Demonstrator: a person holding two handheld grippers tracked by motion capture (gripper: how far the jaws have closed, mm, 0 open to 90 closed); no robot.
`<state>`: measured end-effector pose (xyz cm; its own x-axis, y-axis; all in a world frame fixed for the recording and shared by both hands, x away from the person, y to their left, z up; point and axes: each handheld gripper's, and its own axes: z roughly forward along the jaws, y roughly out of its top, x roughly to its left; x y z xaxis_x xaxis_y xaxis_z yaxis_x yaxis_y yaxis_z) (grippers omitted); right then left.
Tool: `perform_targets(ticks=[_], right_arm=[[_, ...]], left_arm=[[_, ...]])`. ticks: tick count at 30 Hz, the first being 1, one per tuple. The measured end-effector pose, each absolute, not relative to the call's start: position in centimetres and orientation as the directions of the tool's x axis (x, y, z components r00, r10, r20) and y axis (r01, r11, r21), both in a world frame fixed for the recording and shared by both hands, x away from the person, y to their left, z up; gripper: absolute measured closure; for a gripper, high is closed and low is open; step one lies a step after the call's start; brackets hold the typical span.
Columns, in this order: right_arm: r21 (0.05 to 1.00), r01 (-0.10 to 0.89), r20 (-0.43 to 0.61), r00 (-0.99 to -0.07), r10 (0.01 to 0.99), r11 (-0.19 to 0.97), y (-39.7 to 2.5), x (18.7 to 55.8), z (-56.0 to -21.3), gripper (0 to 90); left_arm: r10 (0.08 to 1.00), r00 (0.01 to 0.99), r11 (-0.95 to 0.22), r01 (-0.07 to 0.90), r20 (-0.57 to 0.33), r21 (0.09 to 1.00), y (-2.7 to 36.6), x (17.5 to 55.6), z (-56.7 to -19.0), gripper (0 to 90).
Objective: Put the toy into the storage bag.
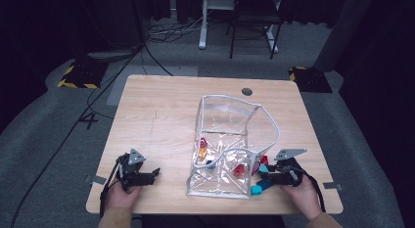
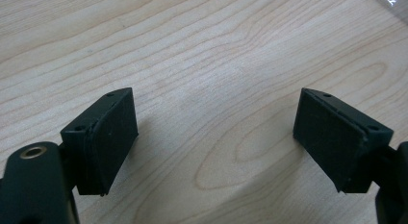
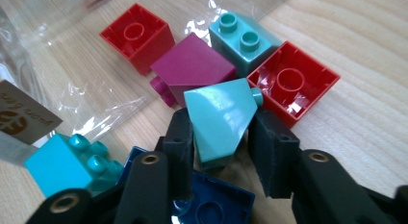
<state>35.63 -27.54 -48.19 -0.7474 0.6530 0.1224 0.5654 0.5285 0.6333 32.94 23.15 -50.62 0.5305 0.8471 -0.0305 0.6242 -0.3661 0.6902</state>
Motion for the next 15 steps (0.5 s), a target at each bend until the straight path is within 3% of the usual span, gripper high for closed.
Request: perform_targets(ticks=[15], right_arm=[[0.693, 0.524, 0.108, -0.754, 0.648, 0.495, -28.8, 34.6, -44.4, 62.9]], left_arm=[[0.847, 0.53, -0.366, 0.624, -0.03, 0.69, 23.1, 32.9, -50.6, 15.9]])
